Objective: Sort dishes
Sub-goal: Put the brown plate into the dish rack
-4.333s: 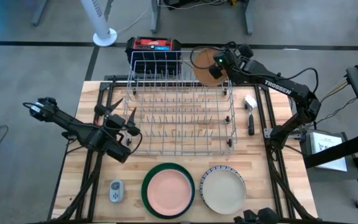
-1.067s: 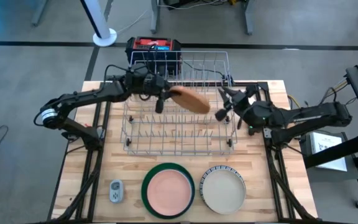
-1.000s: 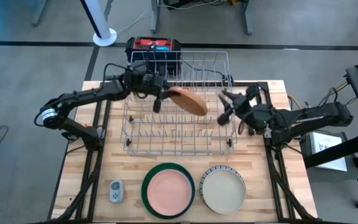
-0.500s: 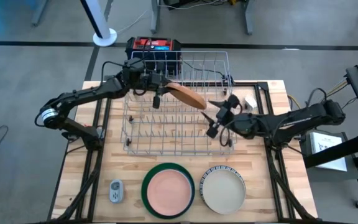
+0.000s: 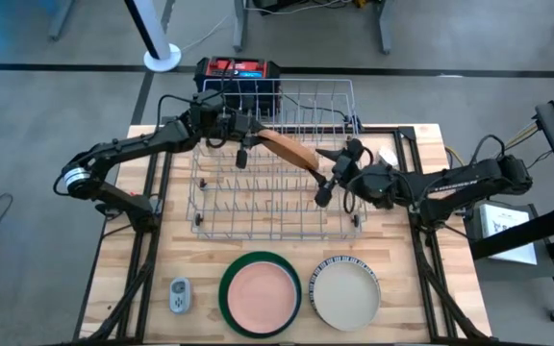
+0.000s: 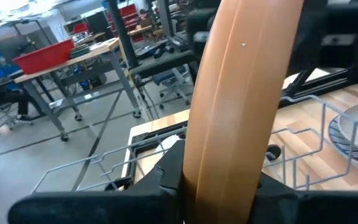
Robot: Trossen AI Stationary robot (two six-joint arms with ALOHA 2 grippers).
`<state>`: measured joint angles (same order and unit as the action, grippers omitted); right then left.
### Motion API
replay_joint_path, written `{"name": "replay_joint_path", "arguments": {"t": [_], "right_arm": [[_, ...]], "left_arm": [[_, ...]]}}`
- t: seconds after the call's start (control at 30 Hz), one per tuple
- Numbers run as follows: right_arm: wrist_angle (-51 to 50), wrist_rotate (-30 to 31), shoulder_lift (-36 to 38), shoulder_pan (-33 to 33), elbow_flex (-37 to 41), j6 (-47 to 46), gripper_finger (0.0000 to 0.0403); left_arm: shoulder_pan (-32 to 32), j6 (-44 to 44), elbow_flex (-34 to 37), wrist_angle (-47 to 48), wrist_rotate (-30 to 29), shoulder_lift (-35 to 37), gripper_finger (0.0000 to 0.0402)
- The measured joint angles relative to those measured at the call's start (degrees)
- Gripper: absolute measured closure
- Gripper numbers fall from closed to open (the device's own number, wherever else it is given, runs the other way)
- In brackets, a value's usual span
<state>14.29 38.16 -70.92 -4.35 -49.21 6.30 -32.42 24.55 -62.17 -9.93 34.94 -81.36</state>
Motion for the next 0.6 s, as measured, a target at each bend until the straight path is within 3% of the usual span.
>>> {"name": "replay_joint_path", "arguments": {"t": [0.13, 0.27, 0.6], "right_arm": [[2.25, -1.2, -1.75, 0.79, 0.04, -2.41, 0.024], [6.11, 0.81, -3.17, 0.29, 0.1, -3.14, 0.0327], [8.61, 7.5, -4.12, -3.62, -0.14, -11.15, 0.0338]], "left_arm": [[0.02, -0.23, 0.0, -0.24, 0.13, 0.0, 0.0358], [0.0, -2.79, 0.0, 0.1, 0.45, 0.02, 0.034], [0.11, -6.62, -0.02, 0.52, 0.94, 0.66, 0.0262]]}}
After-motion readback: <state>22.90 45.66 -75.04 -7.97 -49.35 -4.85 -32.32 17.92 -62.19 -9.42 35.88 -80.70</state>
